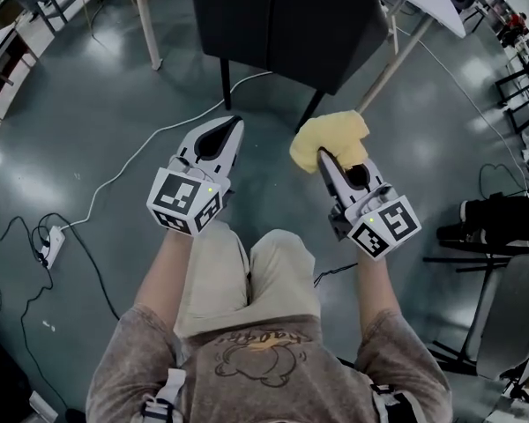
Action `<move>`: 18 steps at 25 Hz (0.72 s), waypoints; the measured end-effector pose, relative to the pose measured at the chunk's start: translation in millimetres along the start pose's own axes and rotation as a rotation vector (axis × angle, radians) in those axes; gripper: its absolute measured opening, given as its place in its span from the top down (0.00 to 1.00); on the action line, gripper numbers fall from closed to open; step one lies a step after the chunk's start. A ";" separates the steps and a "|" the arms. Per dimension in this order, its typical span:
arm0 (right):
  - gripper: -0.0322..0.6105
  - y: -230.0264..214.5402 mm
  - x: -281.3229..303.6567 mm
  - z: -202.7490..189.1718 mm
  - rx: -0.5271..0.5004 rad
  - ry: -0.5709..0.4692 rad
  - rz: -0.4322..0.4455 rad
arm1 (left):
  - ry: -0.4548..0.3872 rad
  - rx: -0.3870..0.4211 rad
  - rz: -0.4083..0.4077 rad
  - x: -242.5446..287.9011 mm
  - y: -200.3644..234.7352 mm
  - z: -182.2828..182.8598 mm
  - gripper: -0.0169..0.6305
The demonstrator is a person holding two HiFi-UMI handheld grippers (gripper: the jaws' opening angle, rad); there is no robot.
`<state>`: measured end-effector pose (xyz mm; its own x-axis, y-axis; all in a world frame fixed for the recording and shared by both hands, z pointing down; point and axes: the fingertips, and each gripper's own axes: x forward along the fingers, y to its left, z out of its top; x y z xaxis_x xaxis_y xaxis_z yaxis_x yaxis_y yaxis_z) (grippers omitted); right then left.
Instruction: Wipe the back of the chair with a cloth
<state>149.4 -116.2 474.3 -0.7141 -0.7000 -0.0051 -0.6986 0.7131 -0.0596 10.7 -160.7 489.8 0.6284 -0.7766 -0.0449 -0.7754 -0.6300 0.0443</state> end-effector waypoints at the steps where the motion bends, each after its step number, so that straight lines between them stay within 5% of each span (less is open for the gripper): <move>1: 0.85 -3.1 0.8 7.2 -0.015 -0.008 0.000 | -0.001 0.002 -0.001 0.9 -1.7 0.8 0.96; 10: 0.85 -38.9 27.7 103.8 -0.239 -0.062 -0.044 | -0.019 0.013 -0.018 0.1 -10.7 13.7 0.96; 18: 0.85 -60.1 58.8 140.4 -0.392 -0.008 -0.064 | -0.021 0.023 -0.029 5.1 -9.3 14.8 0.96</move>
<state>155.7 -205.7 337.4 -0.6689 -0.7430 -0.0215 -0.7074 0.6274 0.3255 20.1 -158.8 474.4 0.6496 -0.7574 -0.0666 -0.7581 -0.6519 0.0192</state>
